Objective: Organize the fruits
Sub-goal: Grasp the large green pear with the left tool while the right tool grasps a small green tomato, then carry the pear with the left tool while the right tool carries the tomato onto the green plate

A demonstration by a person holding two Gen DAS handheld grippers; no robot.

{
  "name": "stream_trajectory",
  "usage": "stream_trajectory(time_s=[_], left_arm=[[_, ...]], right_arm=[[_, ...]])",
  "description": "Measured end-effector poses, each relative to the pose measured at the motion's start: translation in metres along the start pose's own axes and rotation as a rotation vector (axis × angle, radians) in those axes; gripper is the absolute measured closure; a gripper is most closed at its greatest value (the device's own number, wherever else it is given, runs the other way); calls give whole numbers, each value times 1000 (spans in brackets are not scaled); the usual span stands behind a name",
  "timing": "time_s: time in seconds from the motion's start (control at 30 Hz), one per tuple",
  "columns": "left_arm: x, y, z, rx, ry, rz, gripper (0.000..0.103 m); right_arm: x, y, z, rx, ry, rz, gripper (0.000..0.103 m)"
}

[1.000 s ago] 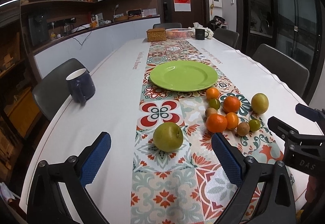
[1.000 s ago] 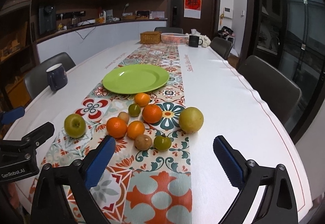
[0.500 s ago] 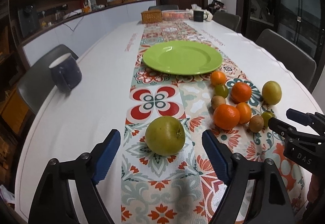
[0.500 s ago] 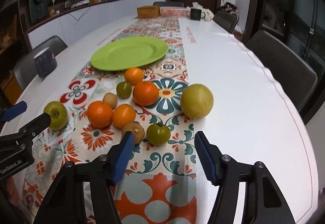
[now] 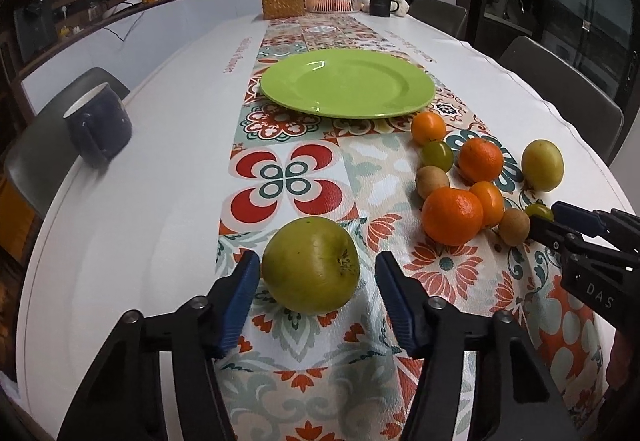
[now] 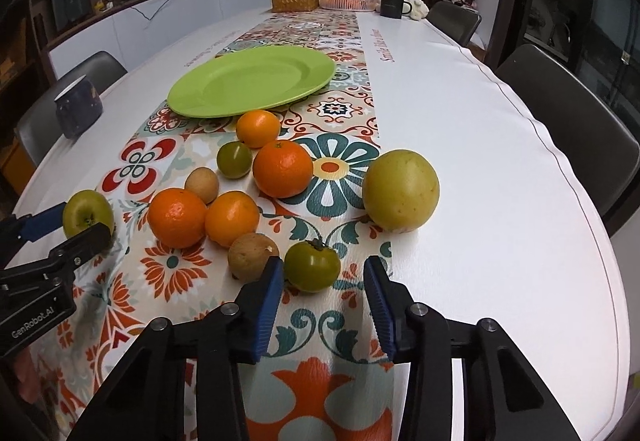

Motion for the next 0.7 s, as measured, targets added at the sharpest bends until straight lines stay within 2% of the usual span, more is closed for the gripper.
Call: stream_trajectory(time_s=[0.13,0.2,0.43,0.57,0.7], left_arm=[[-2,1,2,-7,10,4,53],[-3,1,2,-9,9,5,53],[-2,1,1,-24,10,6,53],[2,3,-5,-45,-50,-8,53],[8,12,-7,-61,-72,-25,53]], right_arm=[[-5,3,1,2,11,14,70],[-6,3,2,7,12,16,72],[-5,2,4,21,18,14,72],[3,7,8,35,27,-14,72],[11,15,13,43,63,-27,72]])
Point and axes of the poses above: each gripper's, at about its wrist camera, not at the fingertips, and x roughly against the way its jaws point, z to its left, y to its top, the point moved 6 cm from there along -x, roughly the way its jaws point, and after that the axes turned 14 degrees about -x, right-handed, at the moved point
